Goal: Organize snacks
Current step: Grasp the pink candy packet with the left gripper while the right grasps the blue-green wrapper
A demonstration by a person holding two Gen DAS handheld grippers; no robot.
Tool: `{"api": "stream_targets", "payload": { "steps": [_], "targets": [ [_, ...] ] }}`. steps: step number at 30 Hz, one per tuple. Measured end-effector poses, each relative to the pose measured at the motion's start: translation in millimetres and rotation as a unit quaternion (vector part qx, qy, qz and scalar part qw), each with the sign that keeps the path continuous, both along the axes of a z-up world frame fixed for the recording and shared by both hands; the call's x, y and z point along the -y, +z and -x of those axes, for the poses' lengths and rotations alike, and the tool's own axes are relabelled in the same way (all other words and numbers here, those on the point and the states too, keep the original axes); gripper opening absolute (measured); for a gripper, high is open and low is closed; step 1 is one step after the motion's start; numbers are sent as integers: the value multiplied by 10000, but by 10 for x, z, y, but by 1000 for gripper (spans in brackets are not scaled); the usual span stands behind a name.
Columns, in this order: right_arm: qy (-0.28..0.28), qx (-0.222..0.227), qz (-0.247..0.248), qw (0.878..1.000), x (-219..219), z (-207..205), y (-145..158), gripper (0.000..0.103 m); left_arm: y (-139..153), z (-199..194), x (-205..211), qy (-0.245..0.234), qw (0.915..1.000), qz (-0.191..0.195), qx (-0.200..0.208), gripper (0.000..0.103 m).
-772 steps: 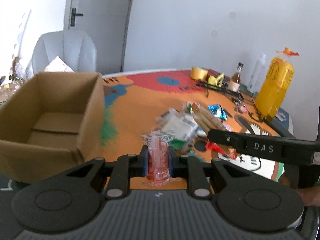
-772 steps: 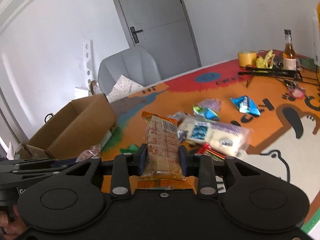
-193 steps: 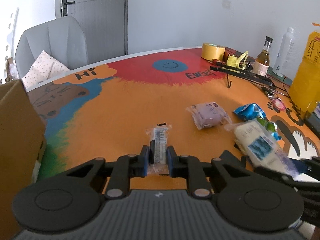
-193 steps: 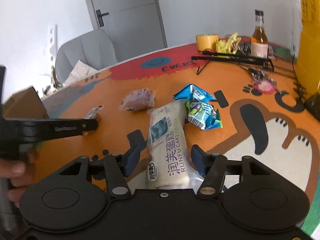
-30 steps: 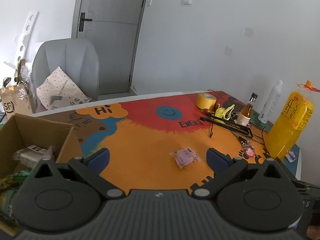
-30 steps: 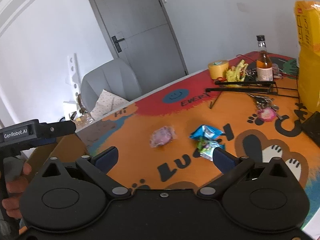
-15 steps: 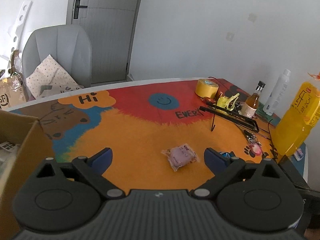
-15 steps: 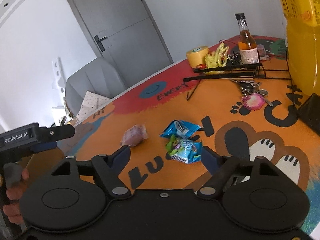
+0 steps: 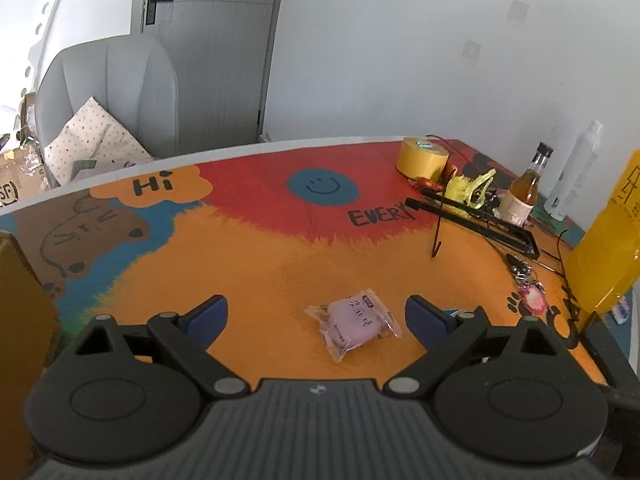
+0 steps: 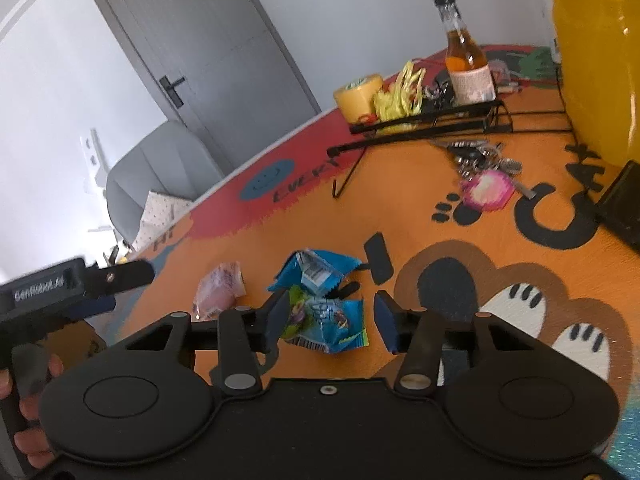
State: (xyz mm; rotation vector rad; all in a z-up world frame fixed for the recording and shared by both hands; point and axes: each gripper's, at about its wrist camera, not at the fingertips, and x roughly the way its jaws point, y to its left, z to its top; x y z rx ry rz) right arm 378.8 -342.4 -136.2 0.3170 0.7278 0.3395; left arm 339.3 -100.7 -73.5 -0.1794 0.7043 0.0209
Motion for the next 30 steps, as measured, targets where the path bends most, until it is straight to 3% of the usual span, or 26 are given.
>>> {"api": "stream_targets", "payload": {
  "steps": [4, 8, 19, 21, 26, 30],
  "targets": [
    [194, 62, 229, 9995, -85, 38, -50, 44, -92, -98, 50, 64, 9999, -78, -79, 96],
    [312, 117, 272, 9991, -102, 64, -57, 33, -176, -187, 113, 125, 9997, -154, -130, 96],
    [489, 201, 121, 9985, -74, 134, -93, 31, -407, -362, 332, 145, 9987, -415, -276, 96],
    [591, 205, 159, 9979, -64, 141, -93, 32, -432, -382, 361, 138, 9986, -426, -272, 92],
    [647, 193, 186, 9975, -49, 153, -86, 38, -478, -404, 407, 71, 9987, -381, -319, 69],
    [647, 202, 209, 9975, -57, 156, -75, 42, -470, -375, 423, 45, 9986, -436, -290, 56]
  ]
}}
